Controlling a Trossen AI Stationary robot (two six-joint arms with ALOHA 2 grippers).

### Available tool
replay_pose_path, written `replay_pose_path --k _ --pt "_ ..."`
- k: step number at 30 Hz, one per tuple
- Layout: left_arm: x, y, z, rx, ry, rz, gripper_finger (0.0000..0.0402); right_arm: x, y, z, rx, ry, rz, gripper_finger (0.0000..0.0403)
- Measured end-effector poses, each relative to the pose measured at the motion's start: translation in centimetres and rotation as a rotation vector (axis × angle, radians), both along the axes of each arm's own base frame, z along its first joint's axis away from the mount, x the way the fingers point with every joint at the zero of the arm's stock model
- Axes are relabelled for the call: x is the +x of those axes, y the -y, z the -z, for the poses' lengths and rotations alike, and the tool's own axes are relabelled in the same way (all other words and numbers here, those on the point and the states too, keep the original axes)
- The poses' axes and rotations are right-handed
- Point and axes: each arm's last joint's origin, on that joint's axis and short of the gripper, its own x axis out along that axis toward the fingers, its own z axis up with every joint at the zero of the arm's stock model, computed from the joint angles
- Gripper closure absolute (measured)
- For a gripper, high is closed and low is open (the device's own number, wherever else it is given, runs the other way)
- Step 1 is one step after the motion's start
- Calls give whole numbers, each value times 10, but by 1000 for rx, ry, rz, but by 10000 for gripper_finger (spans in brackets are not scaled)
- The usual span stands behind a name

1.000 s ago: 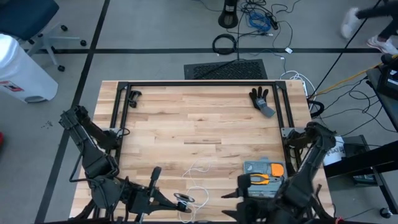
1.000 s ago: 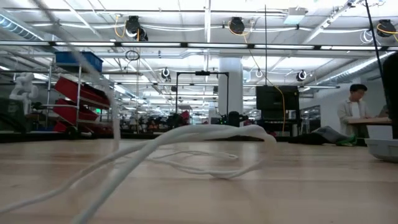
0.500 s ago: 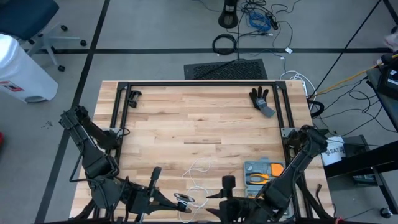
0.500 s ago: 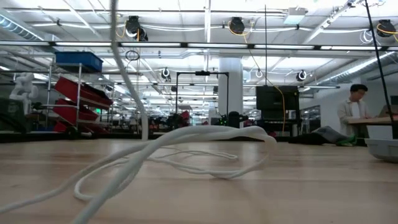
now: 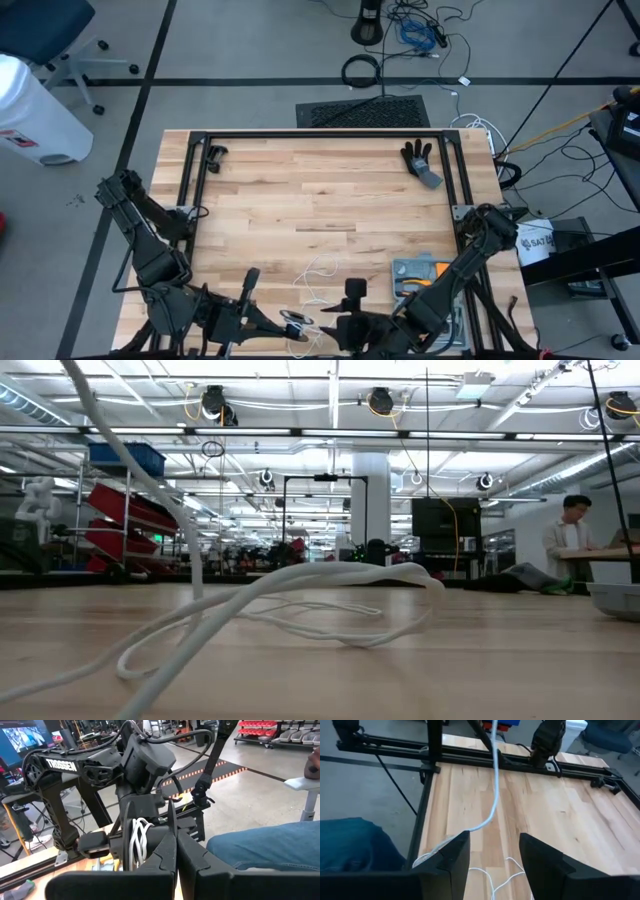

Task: Coil cords
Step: Coil the white cable wire onto the spool

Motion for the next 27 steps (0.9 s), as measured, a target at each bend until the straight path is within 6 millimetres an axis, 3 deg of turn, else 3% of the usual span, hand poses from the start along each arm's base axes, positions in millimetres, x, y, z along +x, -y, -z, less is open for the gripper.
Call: replay_pose_path --k 16,27 --pt "0 0 0 0 0 0 400 -1 -3 -1 173 -79 -103 245" --pt "0 0 0 1 0 0 400 4 2 -3 161 -38 -52 252"
